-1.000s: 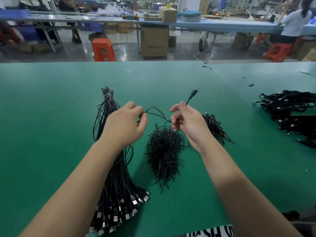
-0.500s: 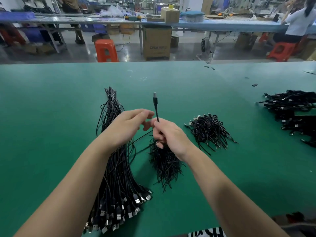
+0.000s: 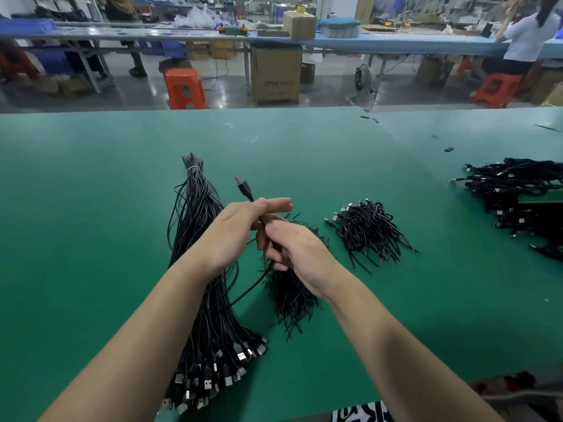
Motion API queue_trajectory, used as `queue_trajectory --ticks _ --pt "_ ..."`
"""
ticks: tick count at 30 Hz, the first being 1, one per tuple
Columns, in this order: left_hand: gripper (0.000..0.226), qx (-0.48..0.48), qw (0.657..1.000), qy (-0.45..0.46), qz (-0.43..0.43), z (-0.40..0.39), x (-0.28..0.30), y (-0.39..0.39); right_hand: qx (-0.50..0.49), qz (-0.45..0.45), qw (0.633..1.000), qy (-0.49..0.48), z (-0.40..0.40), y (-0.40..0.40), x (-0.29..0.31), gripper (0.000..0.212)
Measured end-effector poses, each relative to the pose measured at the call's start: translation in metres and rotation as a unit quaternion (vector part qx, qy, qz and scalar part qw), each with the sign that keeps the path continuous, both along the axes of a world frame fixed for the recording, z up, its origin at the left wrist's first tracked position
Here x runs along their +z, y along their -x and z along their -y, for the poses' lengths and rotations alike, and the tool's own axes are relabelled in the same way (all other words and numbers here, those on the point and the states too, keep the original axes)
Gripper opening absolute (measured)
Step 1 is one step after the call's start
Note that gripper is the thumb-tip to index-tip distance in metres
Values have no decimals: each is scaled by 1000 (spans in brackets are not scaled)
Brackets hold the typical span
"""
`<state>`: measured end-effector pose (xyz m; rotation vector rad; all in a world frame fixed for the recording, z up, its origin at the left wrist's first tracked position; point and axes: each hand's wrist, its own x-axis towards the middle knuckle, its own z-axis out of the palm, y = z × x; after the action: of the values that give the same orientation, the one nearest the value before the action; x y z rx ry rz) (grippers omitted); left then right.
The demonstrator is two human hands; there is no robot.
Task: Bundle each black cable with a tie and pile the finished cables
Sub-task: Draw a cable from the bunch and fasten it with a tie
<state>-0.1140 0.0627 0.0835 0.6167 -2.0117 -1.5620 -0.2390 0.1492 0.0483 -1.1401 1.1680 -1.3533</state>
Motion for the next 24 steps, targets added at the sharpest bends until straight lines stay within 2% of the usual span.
queue_trajectory --ticks 3,4,6,8,9,10,11,12,13,14,15,17,19,21,24 --pt "51 23 989 -93 -110 3 -1 7 31 19 999 -3 -6 -6 -7 38" --pt "53 22 972 -163 -169 5 2 8 45 46 998 -12 -7 -10 -12 38" --pt "53 -5 914 -304 -268 14 8 3 60 143 987 -40 -9 -15 -23 37" --pt "52 -80 874 -390 -278 22 13 -9 44 274 958 -72 -11 -17 -34 37" --pt "53 -151 845 -438 -269 23 15 -14 32 324 942 -85 -11 -16 -39 37" --pt "52 -230 805 -486 -250 24 15 -18 18 356 929 -94 -11 -14 -44 38" --pt "49 -295 787 -500 -207 25 14 -22 5 373 923 -98 -11 -12 -47 38" --pt "47 -330 816 -456 -133 25 13 -24 -7 380 920 -100 -10 -10 -49 38" --pt "47 -341 862 -373 -38 26 10 -26 -17 381 919 -103 -9 -7 -50 36" --pt "48 -335 894 -292 57 26 6 -27 -24 380 919 -107 -8 -6 -51 34" --pt "49 -322 906 -237 140 26 3 -28 -30 377 919 -110 -7 -4 -50 32" --pt "52 -280 906 -184 259 22 -5 -27 -46 366 923 -109 -5 0 -49 31" --pt "52 -206 909 -156 326 18 -16 -23 -61 332 936 -103 -3 2 -49 34" --pt "48 -121 920 -122 351 13 -22 -18 -72 269 956 -92 -2 2 -47 39" --pt "43 -21 952 -100 287 9 -31 -8 -84 203 973 -68 -1 -1 -44 35"
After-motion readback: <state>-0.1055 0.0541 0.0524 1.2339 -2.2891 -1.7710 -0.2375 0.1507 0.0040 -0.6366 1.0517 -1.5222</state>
